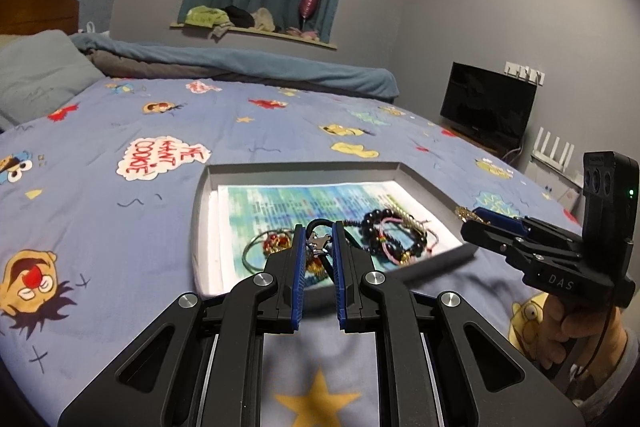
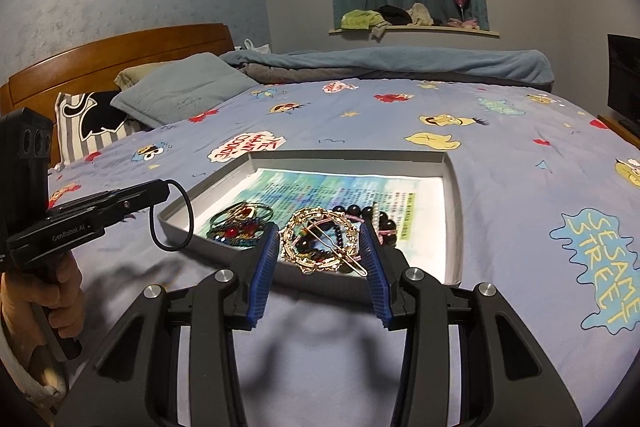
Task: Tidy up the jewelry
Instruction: 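Carry the black hair tie and gold barrette over the gray box and lower them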
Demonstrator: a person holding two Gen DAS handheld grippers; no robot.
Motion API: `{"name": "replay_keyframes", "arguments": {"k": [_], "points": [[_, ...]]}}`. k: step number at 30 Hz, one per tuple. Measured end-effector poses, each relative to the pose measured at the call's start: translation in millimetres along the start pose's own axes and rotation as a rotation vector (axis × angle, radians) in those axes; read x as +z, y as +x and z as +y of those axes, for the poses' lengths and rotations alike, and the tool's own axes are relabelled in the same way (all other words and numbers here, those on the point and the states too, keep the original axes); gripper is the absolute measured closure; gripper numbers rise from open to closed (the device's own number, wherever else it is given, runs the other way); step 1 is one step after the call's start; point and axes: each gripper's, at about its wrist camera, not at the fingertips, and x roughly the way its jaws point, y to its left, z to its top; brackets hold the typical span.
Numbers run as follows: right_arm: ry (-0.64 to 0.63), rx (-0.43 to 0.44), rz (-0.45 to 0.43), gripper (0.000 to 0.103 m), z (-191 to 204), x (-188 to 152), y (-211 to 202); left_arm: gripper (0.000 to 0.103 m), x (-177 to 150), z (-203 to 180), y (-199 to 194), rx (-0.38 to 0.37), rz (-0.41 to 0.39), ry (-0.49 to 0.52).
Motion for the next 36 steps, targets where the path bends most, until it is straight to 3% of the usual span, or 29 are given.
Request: {"name": "replay_keyframes", "arguments": {"k": [11,22,36], "points": [[0.043,-0.029,-0.004,0.062,-18,11,20,0.09,14,11,29,0.031,-0.037,-0.069],[0.058,-0.06,0.015,0.062,-30,17,43,0.09,20,15,56,0.069,-0.007,-0.063],[0.058,-0.116,0.123,0.062,-35,13,74,0.089,11,14,92,0.12,0.137,-0.026]]}}
